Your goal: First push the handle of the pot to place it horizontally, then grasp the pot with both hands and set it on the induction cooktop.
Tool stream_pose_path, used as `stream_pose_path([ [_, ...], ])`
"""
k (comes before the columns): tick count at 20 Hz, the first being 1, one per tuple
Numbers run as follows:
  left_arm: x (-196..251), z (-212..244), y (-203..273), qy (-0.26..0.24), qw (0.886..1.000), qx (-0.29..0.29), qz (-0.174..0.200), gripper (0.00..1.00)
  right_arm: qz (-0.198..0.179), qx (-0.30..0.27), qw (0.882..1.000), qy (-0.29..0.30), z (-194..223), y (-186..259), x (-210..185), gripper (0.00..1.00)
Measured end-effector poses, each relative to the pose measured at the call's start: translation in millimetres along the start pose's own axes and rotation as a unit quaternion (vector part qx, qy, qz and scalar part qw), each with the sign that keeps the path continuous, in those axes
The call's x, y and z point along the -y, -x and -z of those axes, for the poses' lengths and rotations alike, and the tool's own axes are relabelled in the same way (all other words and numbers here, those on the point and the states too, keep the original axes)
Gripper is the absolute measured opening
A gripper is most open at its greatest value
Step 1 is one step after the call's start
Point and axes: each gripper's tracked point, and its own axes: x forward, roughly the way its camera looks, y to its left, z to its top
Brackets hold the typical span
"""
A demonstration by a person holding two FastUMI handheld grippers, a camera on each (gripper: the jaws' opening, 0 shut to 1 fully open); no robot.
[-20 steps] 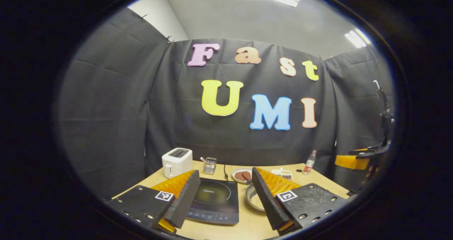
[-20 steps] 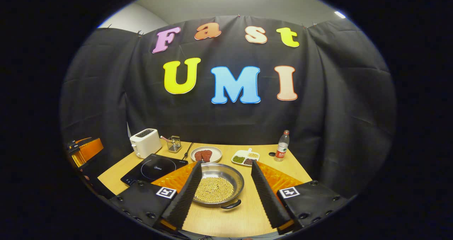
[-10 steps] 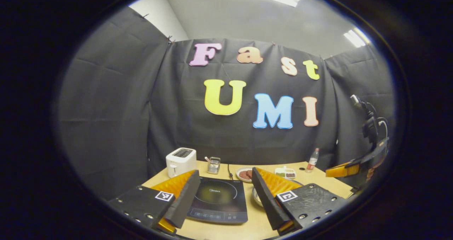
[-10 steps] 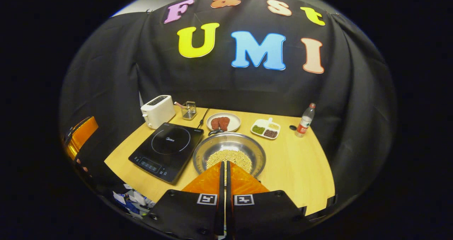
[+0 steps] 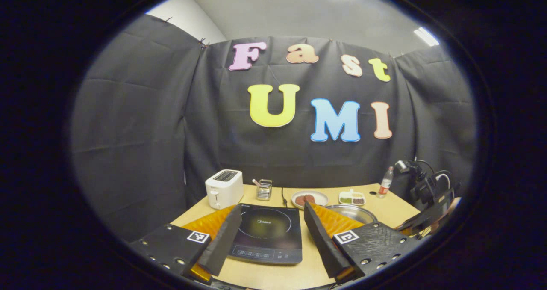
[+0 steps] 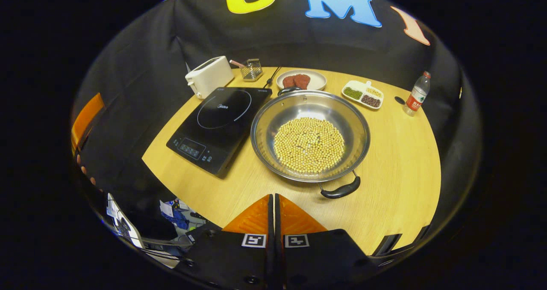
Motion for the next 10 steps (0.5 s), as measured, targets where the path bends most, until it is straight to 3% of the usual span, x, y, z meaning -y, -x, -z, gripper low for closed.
stream_pose_path([
  [10, 47, 8, -14, -0.038, 0.999, -0.030, -0.015, 0.87, 0.005, -0.071, 0.997, -0.007, 24, -60, 47, 0.02],
])
